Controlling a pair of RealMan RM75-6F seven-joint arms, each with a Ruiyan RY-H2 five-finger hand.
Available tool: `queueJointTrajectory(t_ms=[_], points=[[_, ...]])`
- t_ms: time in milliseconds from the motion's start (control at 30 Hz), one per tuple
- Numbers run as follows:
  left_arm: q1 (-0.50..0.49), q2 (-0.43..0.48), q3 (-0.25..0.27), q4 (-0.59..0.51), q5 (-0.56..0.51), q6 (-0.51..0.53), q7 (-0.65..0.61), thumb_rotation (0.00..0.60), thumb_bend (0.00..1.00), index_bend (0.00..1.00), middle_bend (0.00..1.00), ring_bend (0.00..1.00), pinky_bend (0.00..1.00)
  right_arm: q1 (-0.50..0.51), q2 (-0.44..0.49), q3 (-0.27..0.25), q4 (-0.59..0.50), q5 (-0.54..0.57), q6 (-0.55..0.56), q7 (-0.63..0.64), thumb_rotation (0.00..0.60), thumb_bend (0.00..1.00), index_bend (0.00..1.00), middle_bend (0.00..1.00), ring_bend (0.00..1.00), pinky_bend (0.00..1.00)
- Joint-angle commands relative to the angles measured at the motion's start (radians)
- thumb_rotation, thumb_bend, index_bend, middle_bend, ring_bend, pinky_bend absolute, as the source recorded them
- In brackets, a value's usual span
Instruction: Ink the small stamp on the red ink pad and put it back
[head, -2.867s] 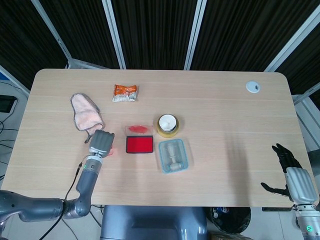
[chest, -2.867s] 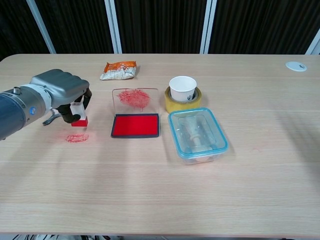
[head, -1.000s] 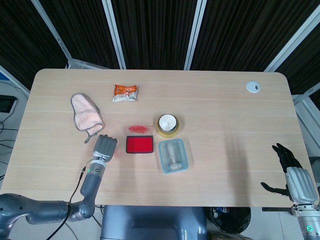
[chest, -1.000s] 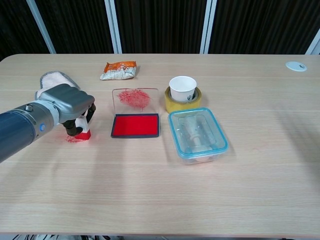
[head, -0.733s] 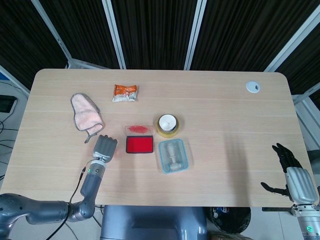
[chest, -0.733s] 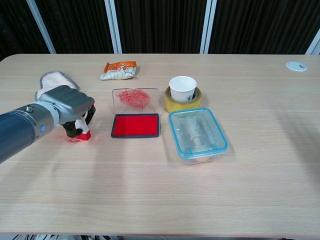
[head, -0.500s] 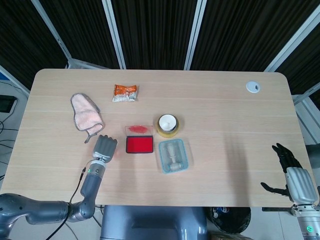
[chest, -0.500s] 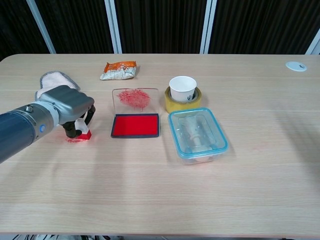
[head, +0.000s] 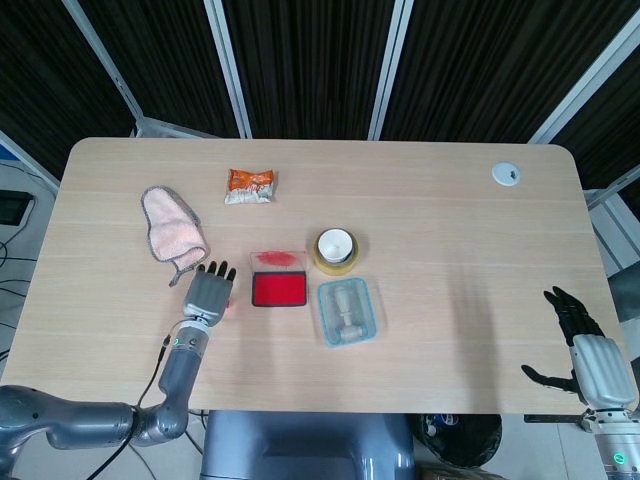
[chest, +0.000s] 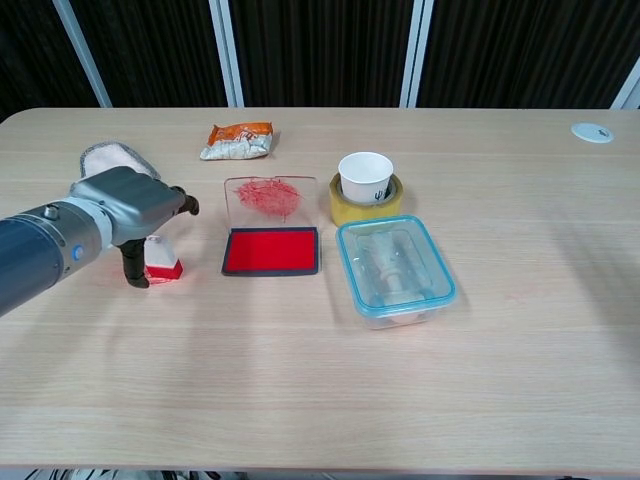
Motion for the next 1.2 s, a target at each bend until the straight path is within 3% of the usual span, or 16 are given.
queueJointTrajectory(t_ms=[33, 333, 600, 767, 900, 1200], points=[[0.006, 0.029, -0.002, -0.039, 0.029, 0.023, -0.014, 0.600, 0.06, 0.02, 0.00, 0.03, 0.16, 0.000, 0.000, 0.000, 0.001, 0.000, 0.000, -0.001, 0.600, 0.13, 0.00, 0.00, 0.00, 0.18], [0.106, 0.218, 0.022, -0.251, 0.225, 0.156, -0.192, 0.600, 0.06, 0.00, 0.00, 0.00, 0.09, -0.001, -0.003, 0.000, 0.008, -0.004, 0.006, -0.017, 0.600, 0.13, 0.00, 0.00, 0.00, 0.18], [0.288, 0.429, 0.151, -0.414, 0.472, 0.311, -0.440, 0.600, 0.06, 0.00, 0.00, 0.00, 0.07, -0.002, -0.014, 0.000, 0.024, -0.018, 0.021, -0.047, 0.600, 0.13, 0.00, 0.00, 0.00, 0.18], [0.429, 0.503, 0.245, -0.387, 0.643, 0.437, -0.641, 0.600, 0.05, 0.00, 0.00, 0.00, 0.06, -0.004, -0.025, 0.001, 0.030, -0.018, 0.028, -0.071, 0.600, 0.13, 0.00, 0.00, 0.00, 0.18], [0.518, 0.520, 0.286, -0.312, 0.729, 0.513, -0.769, 0.600, 0.05, 0.00, 0.00, 0.00, 0.06, -0.005, -0.033, 0.002, 0.034, -0.018, 0.033, -0.090, 0.600, 0.13, 0.00, 0.00, 0.00, 0.18], [0.609, 0.533, 0.278, -0.221, 0.760, 0.527, -0.938, 0.600, 0.05, 0.00, 0.00, 0.00, 0.05, -0.007, -0.041, 0.004, 0.037, -0.022, 0.043, -0.110, 0.600, 0.13, 0.00, 0.00, 0.00, 0.18]])
